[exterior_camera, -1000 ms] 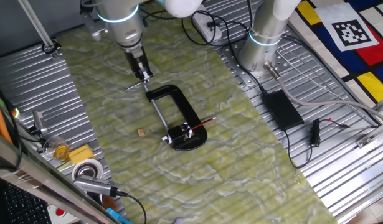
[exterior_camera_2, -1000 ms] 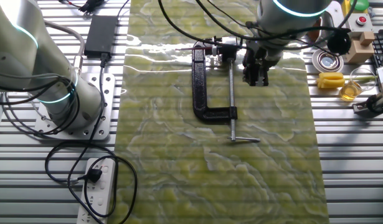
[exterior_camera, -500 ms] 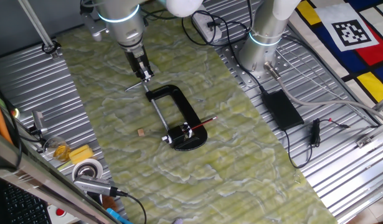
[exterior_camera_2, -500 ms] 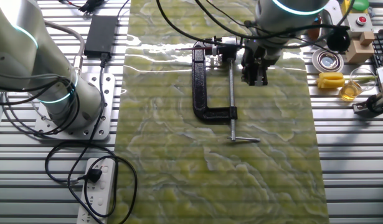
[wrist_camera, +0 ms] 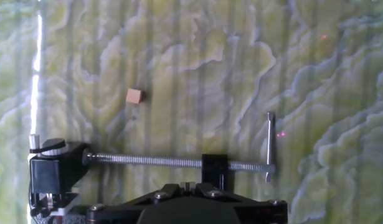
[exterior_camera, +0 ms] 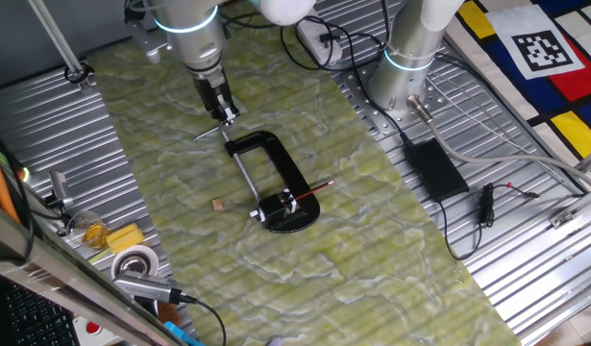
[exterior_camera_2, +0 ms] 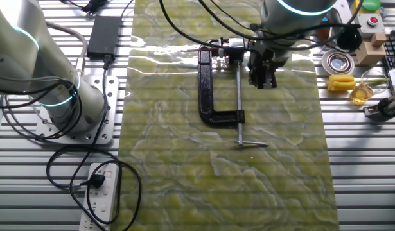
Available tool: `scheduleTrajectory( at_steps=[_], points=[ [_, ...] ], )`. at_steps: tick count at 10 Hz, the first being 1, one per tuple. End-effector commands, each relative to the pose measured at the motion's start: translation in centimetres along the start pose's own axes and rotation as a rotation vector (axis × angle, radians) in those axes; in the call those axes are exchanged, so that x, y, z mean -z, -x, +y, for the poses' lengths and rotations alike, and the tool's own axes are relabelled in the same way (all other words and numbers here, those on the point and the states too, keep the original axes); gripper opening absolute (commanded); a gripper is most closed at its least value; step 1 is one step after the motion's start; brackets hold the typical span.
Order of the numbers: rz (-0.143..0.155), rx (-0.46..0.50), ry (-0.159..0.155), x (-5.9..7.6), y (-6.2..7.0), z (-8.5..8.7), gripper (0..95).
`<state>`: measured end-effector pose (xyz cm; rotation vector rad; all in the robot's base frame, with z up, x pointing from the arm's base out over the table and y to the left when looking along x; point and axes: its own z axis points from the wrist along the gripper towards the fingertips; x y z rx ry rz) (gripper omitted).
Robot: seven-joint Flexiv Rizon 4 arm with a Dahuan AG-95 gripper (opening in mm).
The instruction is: Sharpen the pencil with a pencil sharpener
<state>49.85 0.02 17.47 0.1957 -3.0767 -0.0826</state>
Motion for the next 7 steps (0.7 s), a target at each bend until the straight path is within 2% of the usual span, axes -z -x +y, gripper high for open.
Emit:
scheduleTrajectory(
  at_steps=[1, 3, 4, 7],
  points=[
    [-0.014, 0.007, -0.001, 0.0, 0.3, 0.2, 0.0],
    [-0.01, -0.01, -0.006, -0.1, 2.0, 1.7, 0.0],
    [-0.013, -0.014, -0.005, -0.5, 3.4, 2.8, 0.0],
    [-0.021, -0.047, -0.004, -1.5, 6.2, 6.9, 0.0]
  ],
)
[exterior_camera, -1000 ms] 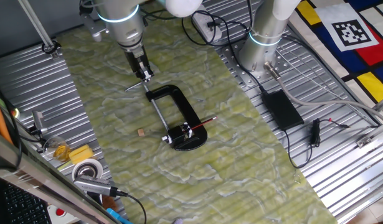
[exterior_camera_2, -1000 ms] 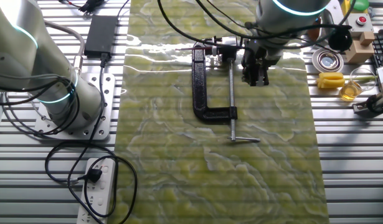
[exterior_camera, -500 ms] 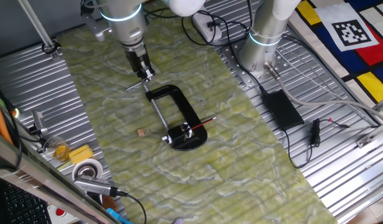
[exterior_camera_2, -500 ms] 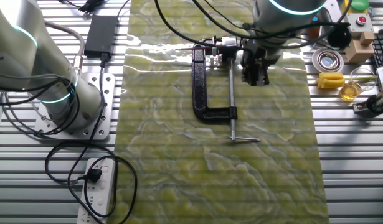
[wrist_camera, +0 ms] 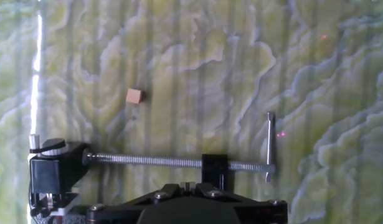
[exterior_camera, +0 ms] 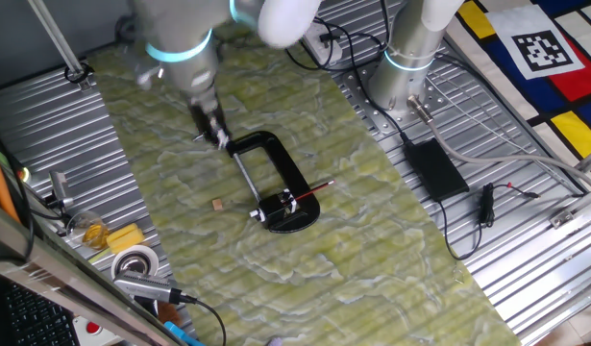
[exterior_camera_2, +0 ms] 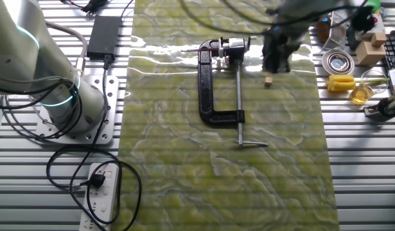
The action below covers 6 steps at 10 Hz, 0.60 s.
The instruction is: Sharpen the pencil with a pencil sharpener
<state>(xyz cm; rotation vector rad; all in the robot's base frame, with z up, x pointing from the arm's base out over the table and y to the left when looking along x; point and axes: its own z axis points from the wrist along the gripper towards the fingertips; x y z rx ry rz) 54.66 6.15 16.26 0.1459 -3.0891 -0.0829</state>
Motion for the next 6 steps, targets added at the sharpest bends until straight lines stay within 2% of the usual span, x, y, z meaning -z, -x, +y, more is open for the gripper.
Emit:
scheduleTrajectory(
  at_steps=[1, 2, 6],
  points=[
    [-0.013, -0.028, -0.005, -0.5, 1.0, 2.8, 0.0],
    [-0.012, -0.053, -0.006, -0.8, 1.4, 4.8, 0.0],
    [-0.019, -0.066, 0.003, -2.3, 2.1, 9.0, 0.0]
  ],
)
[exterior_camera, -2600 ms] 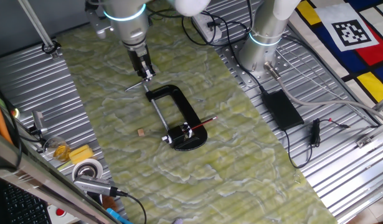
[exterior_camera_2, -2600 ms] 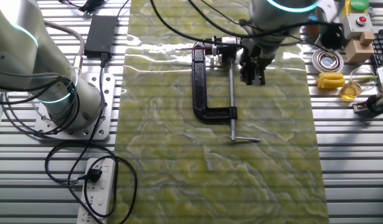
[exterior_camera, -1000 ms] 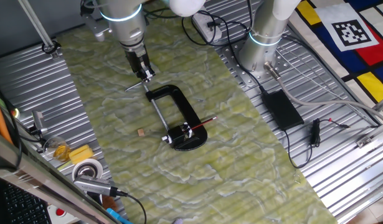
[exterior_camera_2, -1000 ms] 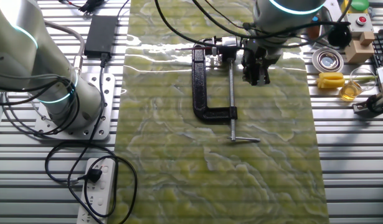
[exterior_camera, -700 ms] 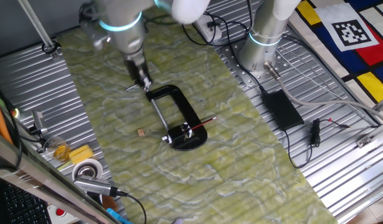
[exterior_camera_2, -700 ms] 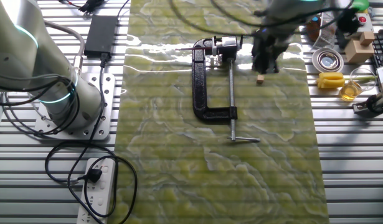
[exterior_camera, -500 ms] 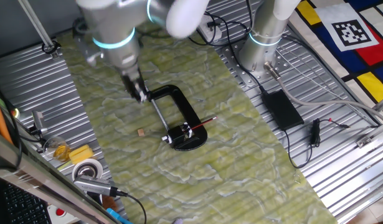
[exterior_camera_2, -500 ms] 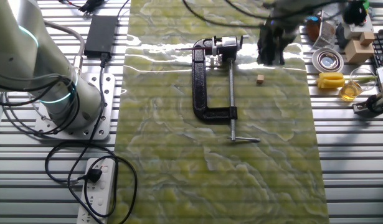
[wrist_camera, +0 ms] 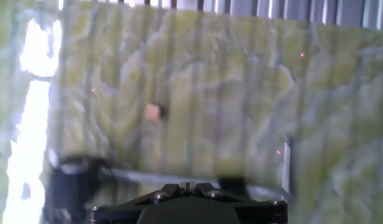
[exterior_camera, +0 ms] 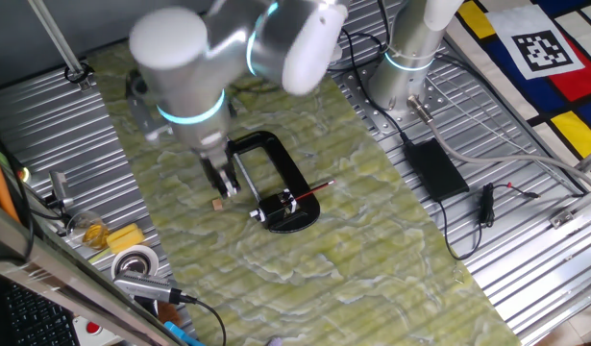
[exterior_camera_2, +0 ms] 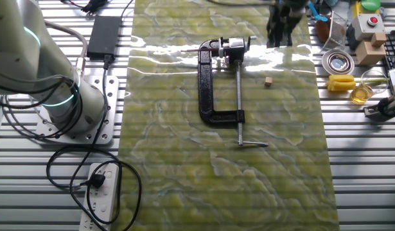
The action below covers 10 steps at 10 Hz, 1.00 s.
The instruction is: Sharpen the pencil with a pencil sharpener
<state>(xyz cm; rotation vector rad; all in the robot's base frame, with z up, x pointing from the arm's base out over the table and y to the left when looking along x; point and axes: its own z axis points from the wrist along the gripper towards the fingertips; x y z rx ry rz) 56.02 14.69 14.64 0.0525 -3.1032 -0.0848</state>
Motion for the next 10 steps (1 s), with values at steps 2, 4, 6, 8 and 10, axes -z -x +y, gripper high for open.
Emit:
scheduleTrajectory(
  at_steps=[2, 4, 6, 8, 10],
  points=[
    [-0.004, -0.016, 0.007, -1.1, -0.4, 2.4, 0.0],
    [-0.005, 0.013, 0.009, -1.6, -0.9, 2.9, 0.0],
    [-0.006, 0.028, 0.018, -1.9, -1.3, 2.9, 19.0],
    [-0.012, 0.038, 0.031, -2.4, -1.6, 2.9, 19.0],
    [-0.014, 0.037, 0.033, -2.6, -1.6, 2.9, 19.0]
  ],
)
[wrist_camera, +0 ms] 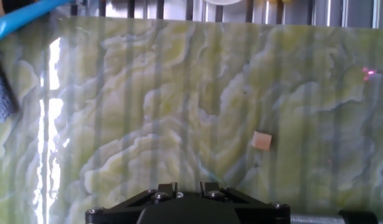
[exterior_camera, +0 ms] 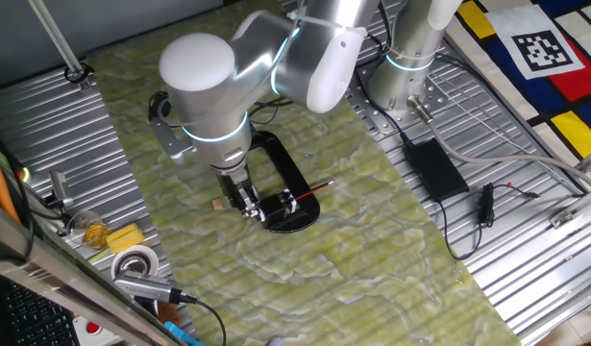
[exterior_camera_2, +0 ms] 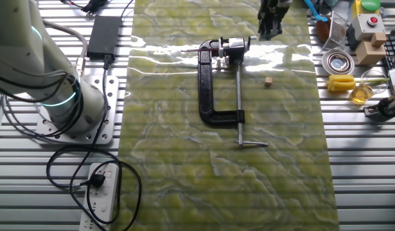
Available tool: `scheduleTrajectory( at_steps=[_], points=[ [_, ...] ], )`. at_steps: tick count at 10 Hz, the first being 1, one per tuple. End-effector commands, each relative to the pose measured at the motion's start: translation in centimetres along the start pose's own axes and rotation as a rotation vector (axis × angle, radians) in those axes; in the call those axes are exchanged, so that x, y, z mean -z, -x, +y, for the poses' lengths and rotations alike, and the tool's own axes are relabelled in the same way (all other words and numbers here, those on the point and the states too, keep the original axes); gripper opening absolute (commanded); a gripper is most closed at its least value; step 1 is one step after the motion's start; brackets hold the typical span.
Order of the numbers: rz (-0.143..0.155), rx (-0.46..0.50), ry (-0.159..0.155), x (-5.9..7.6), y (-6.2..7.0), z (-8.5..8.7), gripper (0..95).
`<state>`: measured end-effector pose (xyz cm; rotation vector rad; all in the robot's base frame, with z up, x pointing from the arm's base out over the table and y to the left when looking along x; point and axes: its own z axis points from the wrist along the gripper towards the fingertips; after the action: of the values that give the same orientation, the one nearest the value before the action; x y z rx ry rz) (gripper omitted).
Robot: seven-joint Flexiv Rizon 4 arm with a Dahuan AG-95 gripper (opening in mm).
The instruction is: Sharpen the pencil with a pencil sharpener
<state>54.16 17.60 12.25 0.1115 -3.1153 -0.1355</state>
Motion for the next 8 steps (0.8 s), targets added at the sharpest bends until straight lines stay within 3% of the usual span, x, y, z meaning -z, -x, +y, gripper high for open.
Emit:
scheduleTrajectory(
  at_steps=[1, 5, 8],
  points=[
    [0.0, -0.007, 0.004, -0.12, 0.03, 0.03, 19.0],
    [-0.004, 0.002, 0.004, -0.08, 0.03, 0.03, 19.0],
    [0.012, 0.057, 0.008, -0.08, 0.03, 0.03, 19.0]
  ],
)
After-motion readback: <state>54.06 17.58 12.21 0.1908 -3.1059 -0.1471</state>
